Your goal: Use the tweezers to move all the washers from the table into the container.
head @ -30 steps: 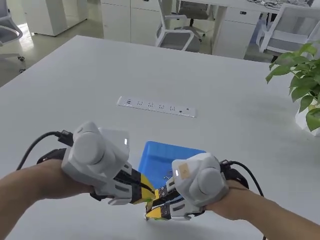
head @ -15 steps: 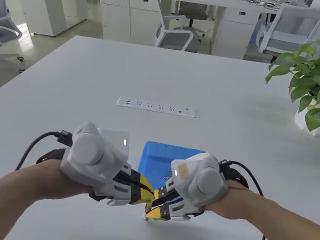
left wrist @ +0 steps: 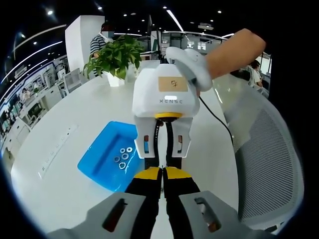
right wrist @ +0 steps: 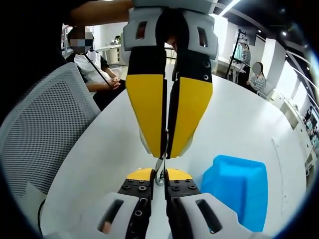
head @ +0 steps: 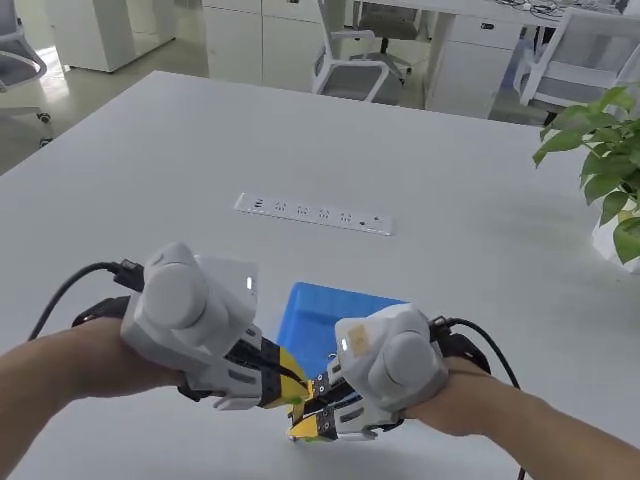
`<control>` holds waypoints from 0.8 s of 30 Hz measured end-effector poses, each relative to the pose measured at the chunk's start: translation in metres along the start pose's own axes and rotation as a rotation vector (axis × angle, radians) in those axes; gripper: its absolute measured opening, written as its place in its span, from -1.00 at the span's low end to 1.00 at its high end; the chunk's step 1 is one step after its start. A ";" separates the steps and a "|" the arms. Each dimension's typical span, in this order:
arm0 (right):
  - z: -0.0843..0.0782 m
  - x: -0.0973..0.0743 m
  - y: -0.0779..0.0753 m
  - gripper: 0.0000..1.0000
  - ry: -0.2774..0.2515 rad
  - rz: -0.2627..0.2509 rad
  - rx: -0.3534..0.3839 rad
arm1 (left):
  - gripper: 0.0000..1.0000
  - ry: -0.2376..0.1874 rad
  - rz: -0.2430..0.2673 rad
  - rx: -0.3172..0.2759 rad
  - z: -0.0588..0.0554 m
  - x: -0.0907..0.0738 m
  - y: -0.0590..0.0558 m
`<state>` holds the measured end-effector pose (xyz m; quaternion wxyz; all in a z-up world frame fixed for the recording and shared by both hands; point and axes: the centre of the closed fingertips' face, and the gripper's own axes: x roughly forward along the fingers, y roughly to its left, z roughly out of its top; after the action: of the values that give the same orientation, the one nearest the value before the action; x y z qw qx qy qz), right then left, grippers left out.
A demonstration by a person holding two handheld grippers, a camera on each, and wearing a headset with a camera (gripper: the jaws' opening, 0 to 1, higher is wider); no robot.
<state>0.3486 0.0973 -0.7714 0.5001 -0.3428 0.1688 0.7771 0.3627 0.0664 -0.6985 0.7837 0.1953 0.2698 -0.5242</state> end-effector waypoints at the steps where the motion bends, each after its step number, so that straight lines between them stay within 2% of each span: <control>1: 0.000 0.000 0.000 -0.83 -0.001 -0.001 0.002 | -0.90 0.000 -0.001 0.001 0.000 0.000 0.000; 11: 0.000 0.000 0.000 -0.84 -0.001 -0.004 0.009 | -0.88 0.005 0.003 0.015 0.001 0.000 -0.001; 14: 0.000 0.001 0.000 -0.84 0.003 -0.001 0.006 | -0.82 0.002 0.007 0.006 0.000 -0.002 0.000; 20: 0.000 -0.001 0.001 -0.83 0.011 -0.002 0.000 | -0.60 0.000 0.014 -0.016 -0.003 -0.008 0.001; 24: 0.004 -0.005 0.002 -0.83 0.002 -0.006 0.000 | -0.41 -0.016 0.007 -0.049 -0.004 -0.012 -0.002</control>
<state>0.3472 0.0957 -0.7656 0.5022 -0.3441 0.1685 0.7752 0.3562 0.0770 -0.6941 0.7924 0.1727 0.2755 -0.5161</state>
